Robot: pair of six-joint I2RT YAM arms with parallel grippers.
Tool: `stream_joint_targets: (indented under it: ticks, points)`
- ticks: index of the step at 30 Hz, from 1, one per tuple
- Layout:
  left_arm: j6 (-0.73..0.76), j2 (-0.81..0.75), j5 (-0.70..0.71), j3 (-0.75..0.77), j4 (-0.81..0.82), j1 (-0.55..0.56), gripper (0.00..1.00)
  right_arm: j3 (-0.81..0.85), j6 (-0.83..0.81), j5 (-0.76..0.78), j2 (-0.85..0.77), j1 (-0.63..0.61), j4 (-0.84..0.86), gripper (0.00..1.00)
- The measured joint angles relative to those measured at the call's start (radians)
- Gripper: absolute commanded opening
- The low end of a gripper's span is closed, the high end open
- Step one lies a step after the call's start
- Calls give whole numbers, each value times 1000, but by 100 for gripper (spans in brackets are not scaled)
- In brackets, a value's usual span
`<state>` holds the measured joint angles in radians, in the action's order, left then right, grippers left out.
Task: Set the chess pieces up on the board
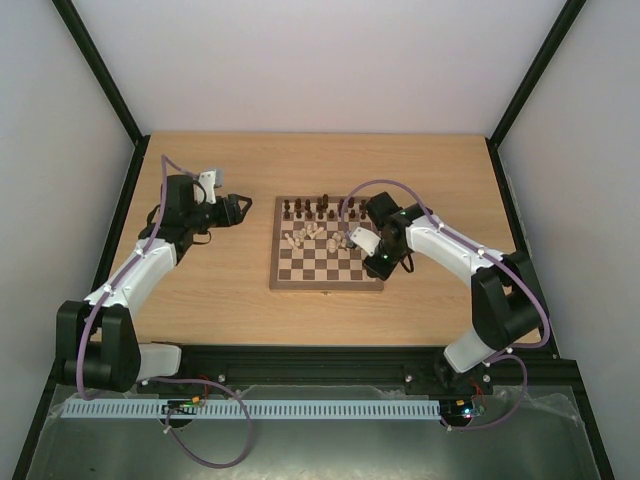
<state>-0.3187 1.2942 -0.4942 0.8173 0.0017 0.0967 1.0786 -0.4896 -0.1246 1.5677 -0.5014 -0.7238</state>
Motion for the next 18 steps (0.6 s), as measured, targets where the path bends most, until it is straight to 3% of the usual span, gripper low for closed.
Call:
stream_joint_targets:
  ticks: [14, 18]
  points:
    - [0, 0, 0, 0, 0, 0, 64, -19, 19, 14, 23, 0, 59, 7]
    - [0, 0, 0, 0, 0, 0, 64, -19, 19, 13, 23, 0, 62, 11]
